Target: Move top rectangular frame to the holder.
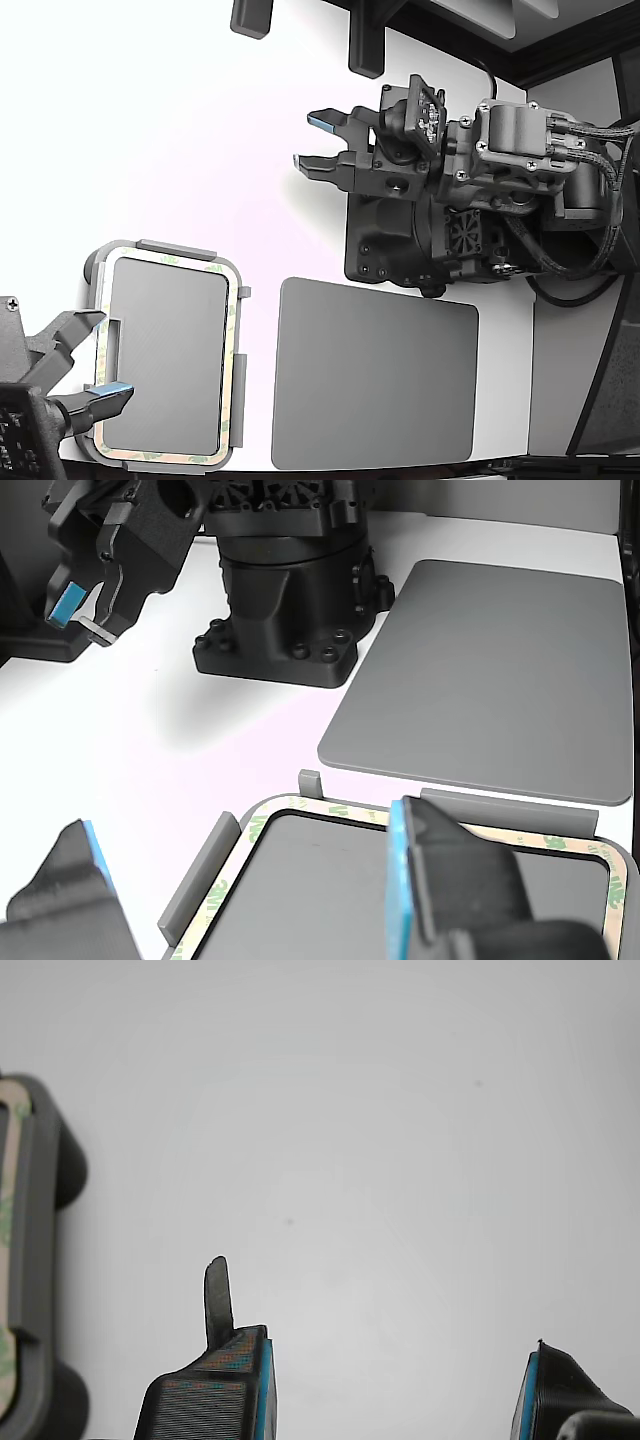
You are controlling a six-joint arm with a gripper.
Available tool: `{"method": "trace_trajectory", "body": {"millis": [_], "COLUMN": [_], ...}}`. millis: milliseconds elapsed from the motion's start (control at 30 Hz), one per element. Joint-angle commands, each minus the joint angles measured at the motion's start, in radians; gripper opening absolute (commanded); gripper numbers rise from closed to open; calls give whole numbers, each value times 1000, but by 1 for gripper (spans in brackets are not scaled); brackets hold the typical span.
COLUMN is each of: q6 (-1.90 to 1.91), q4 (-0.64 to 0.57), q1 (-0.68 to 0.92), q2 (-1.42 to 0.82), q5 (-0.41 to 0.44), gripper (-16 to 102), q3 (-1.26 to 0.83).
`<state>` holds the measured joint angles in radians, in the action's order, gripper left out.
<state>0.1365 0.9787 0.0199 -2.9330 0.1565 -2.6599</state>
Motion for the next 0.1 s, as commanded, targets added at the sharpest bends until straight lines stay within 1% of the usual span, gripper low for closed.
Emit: {"method": "trace_trajectory", "body": {"millis": [0,67], "q6": [-2,-2], "q4": [-8,-8], "q1": [-12,-12], "q2": [-21,-21], "q5": [0,0], "gripper": [100,100], "q3": [23,23]}}
